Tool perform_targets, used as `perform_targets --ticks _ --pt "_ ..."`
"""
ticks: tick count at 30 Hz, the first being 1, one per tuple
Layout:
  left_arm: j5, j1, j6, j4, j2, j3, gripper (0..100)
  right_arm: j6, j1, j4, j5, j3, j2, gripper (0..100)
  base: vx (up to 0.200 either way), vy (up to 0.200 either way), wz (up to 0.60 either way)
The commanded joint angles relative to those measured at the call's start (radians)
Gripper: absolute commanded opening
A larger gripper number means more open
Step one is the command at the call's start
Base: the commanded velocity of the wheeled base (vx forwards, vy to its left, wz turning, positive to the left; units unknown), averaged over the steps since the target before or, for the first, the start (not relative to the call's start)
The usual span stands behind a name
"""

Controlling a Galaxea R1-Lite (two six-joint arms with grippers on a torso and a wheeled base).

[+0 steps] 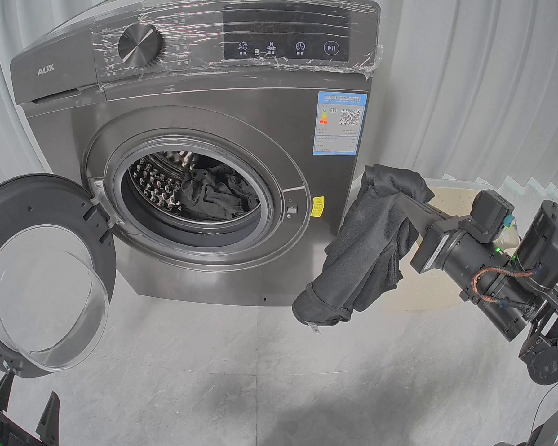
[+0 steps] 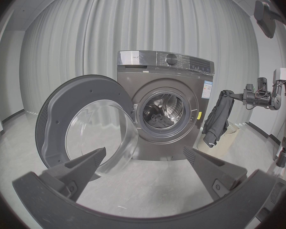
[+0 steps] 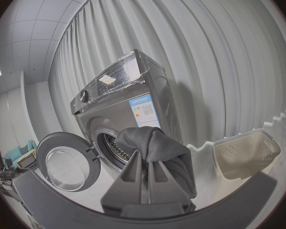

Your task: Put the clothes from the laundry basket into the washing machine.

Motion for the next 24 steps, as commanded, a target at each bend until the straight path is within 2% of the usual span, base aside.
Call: perform_targets --ticks 1,8,24 --pt "0.001 0.0 0.0 0.0 -0.013 0.015 100 0.0 0.001 0.0 0.002 0.001 0.002 0 0.0 0.0 0.0" --pt "-0.001 0.0 0.001 0.0 -0.013 0.015 100 0.0 0.001 0.0 0.002 0.006 0.002 0 0.0 0.0 0.0" --pt "-0.001 0.0 0.0 0.0 -0.015 0.015 100 0.0 0.001 0.0 0.002 0.006 0.002 0 0.0 0.2 0.0"
